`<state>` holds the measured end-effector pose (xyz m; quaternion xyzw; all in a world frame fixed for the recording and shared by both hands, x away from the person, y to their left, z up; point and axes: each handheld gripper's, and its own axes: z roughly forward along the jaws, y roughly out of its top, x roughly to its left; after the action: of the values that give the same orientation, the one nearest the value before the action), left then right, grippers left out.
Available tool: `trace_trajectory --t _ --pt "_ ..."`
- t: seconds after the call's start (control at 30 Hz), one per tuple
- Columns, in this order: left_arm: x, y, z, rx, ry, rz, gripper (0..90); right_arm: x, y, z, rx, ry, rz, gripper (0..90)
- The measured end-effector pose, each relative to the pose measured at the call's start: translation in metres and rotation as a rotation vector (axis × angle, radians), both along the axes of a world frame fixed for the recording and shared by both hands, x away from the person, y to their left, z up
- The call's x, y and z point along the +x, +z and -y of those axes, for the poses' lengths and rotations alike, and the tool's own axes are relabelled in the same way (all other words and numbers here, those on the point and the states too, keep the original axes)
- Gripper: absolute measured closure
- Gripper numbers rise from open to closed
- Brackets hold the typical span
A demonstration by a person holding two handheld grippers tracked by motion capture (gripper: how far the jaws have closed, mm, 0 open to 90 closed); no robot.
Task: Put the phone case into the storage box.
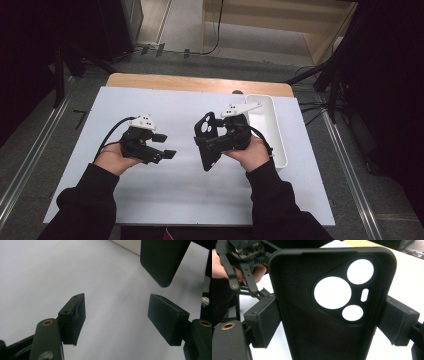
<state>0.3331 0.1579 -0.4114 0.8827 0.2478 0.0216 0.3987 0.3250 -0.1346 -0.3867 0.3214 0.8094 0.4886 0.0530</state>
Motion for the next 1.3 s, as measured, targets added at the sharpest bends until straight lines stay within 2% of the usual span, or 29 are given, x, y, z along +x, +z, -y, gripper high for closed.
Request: trace_trajectory --t 0.13,0.43,0.57,0.63,0.83,1.1,1.3 --pt "-0.004 -0.007 -0.003 -0.017 0.009 0.004 30.2 0.000 0.001 0.001 0.004 0.004 0.000 11.9" --pt "-0.021 -0.019 -0.008 -0.013 -0.003 0.025 30.2 -0.001 0.002 0.003 -0.004 0.025 -0.002 11.9" --pt "-0.026 -0.024 -0.012 -0.016 0.001 0.012 30.1 -0.001 0.004 0.005 -0.001 0.036 -0.001 11.9" --pt "-0.028 -0.026 -0.013 -0.025 0.006 0.013 26.8 -0.001 0.005 0.007 0.010 0.043 0.000 11.9" --pt "-0.034 -0.033 -0.017 -0.018 0.009 0.006 26.8 -0.002 0.009 0.012 0.009 0.051 -0.001 11.9" --pt "-0.041 -0.041 -0.024 -0.027 0.034 -0.028 26.7 -0.003 0.013 0.017 0.004 0.056 -0.004 11.9" --pt "-0.044 -0.046 -0.032 -0.014 0.052 -0.040 26.7 -0.003 0.016 0.021 0.000 0.050 -0.006 11.9"
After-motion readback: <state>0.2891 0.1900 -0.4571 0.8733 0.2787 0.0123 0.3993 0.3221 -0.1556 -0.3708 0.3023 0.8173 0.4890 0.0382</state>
